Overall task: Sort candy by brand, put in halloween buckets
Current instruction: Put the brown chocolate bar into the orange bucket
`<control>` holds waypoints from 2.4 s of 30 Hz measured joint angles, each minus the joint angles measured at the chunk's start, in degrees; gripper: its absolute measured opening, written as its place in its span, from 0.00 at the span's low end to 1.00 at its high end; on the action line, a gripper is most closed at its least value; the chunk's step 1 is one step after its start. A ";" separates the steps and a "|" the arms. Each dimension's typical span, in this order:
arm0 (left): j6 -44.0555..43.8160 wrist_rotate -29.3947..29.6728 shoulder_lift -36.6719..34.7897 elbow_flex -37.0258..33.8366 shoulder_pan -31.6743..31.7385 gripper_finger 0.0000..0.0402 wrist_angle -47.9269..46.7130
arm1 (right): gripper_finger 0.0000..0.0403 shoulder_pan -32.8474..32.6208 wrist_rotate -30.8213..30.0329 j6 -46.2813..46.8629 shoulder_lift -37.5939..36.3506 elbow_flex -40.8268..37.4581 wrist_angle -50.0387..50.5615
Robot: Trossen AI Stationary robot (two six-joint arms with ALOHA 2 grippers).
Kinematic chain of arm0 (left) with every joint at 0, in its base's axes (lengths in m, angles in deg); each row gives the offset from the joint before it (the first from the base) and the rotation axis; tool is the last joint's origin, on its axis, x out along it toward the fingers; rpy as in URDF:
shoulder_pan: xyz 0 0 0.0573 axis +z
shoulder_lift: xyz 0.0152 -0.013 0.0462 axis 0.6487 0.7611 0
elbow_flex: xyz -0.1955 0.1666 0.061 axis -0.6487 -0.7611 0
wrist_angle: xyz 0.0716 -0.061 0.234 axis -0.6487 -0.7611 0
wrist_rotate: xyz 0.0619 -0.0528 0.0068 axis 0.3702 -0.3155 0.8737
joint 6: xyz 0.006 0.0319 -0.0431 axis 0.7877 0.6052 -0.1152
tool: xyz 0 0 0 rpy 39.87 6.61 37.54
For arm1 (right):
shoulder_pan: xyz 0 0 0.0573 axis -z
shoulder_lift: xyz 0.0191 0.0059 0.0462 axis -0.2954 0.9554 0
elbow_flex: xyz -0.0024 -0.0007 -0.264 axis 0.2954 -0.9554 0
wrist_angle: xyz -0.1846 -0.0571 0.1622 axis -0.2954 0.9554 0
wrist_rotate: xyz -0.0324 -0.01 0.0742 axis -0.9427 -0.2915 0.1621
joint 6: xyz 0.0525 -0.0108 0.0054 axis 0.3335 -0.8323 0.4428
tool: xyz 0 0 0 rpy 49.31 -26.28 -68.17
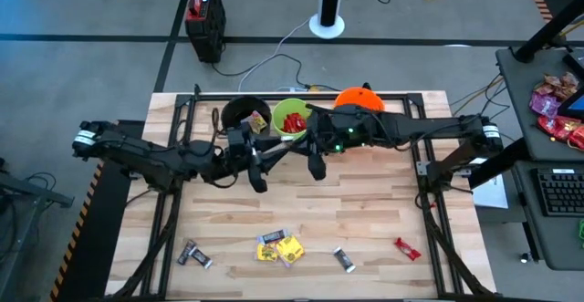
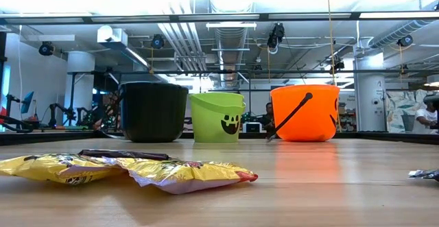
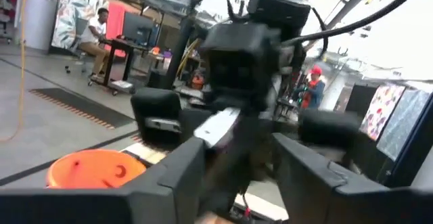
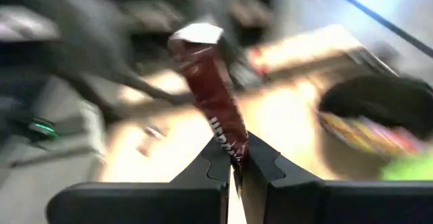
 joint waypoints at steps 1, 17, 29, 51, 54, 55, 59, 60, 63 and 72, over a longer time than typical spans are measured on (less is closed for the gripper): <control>-0.11 0.11 -0.55 0.00 0.02 0.40 -1.31 | 0.02 0.73 -2.73 0.04 0.00 1.31 5.32; -33.90 -5.20 -10.19 0.00 -0.42 0.42 -40.76 | 0.03 36.33 -8.38 7.15 8.16 2.96 54.04; -45.76 -20.14 -1.53 0.04 -2.33 0.42 -46.14 | 0.34 37.22 -7.53 1.52 7.34 2.85 54.05; -39.75 -22.91 28.75 3.27 -14.21 0.43 -43.88 | 0.57 32.45 -7.33 1.79 -1.39 2.85 50.08; -35.57 -22.89 31.82 5.12 -14.36 0.46 -43.89 | 0.57 31.95 -7.33 1.75 -1.17 2.57 49.94; -34.42 -22.89 32.86 5.71 -14.38 0.47 -44.16 | 0.57 31.80 -7.30 1.75 -1.16 2.49 49.90; -32.47 -21.80 35.55 8.05 -14.45 0.50 -45.87 | 0.57 31.46 -7.32 1.70 -1.07 1.89 49.85; -32.41 -21.25 35.89 8.40 -14.45 0.51 -46.36 | 0.57 31.40 -7.31 1.69 -1.07 1.79 49.86; -32.92 -20.62 36.19 8.55 -14.43 0.50 -47.92 | 0.57 31.30 -7.30 1.68 -1.07 1.67 49.82; -26.98 -17.65 37.12 7.93 -14.63 0.39 -51.35 | 0.57 31.02 -7.34 1.66 -1.05 1.43 49.25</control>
